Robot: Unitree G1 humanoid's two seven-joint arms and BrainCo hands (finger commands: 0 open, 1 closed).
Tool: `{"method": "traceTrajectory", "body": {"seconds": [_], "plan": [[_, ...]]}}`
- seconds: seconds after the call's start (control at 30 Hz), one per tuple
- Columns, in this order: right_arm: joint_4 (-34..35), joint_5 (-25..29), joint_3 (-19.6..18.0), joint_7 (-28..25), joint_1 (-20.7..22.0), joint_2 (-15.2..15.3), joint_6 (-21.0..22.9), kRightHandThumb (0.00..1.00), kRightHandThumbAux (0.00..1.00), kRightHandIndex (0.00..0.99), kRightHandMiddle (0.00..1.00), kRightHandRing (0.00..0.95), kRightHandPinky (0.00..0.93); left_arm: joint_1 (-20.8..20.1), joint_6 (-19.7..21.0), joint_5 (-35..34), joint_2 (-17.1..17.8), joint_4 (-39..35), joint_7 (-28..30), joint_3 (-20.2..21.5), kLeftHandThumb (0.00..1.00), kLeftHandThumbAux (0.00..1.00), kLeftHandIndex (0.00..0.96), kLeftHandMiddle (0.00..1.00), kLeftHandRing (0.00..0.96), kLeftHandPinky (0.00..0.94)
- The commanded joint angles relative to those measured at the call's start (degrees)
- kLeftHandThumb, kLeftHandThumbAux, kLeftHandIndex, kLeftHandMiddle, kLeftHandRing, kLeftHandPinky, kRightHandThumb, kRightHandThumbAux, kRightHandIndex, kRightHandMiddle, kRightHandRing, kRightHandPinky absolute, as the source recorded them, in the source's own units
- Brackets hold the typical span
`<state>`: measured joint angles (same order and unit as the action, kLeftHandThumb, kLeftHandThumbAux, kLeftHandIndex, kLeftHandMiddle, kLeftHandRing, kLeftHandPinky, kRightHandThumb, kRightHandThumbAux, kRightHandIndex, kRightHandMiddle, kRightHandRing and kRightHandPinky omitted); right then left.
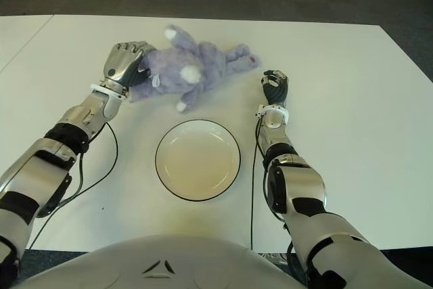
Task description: Put the doll into the plate.
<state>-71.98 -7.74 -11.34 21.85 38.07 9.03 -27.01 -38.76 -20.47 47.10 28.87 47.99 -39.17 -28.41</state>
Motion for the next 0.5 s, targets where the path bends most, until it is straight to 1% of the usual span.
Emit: {"method": "traceTrajectory", "body": {"seconds": [0.03,0.2,0.3,0.43,0.5], "plan": [[-5.86,0.10,0.00,-0.40,-9.28,-2.85,5.51,0.696,0.738,0.398,0.259,0.226,0.166,2.78,-0.40,0.34,3.62,-10.97,1.12,2.60,0.718,0.699,0.443,0.865,0.864,0.865],[-5.87,-0.20,0.29,-0.08,-9.26,-2.94,5.59,0.697,0.737,0.398,0.259,0.228,0.180,3.34,-0.40,0.37,5.27,-15.94,2.58,4.18,0.717,0.699,0.443,0.864,0.862,0.864],[-5.89,-0.63,0.69,0.42,-9.26,-3.01,5.70,0.695,0.739,0.397,0.243,0.209,0.167,3.98,-0.84,-0.31,6.25,-19.62,3.95,5.58,0.719,0.699,0.443,0.867,0.868,0.876],[-5.93,-0.83,0.78,0.70,-9.17,-3.02,6.04,0.694,0.739,0.397,0.242,0.209,0.176,4.32,-1.40,-0.58,6.71,-21.66,4.71,6.75,0.719,0.699,0.443,0.869,0.871,0.881],[-5.95,-0.82,0.69,0.63,-9.08,-3.00,6.41,0.694,0.739,0.397,0.252,0.228,0.220,4.50,-1.90,-1.38,7.09,-23.40,5.72,7.83,0.720,0.698,0.443,0.869,0.868,0.877]]}}
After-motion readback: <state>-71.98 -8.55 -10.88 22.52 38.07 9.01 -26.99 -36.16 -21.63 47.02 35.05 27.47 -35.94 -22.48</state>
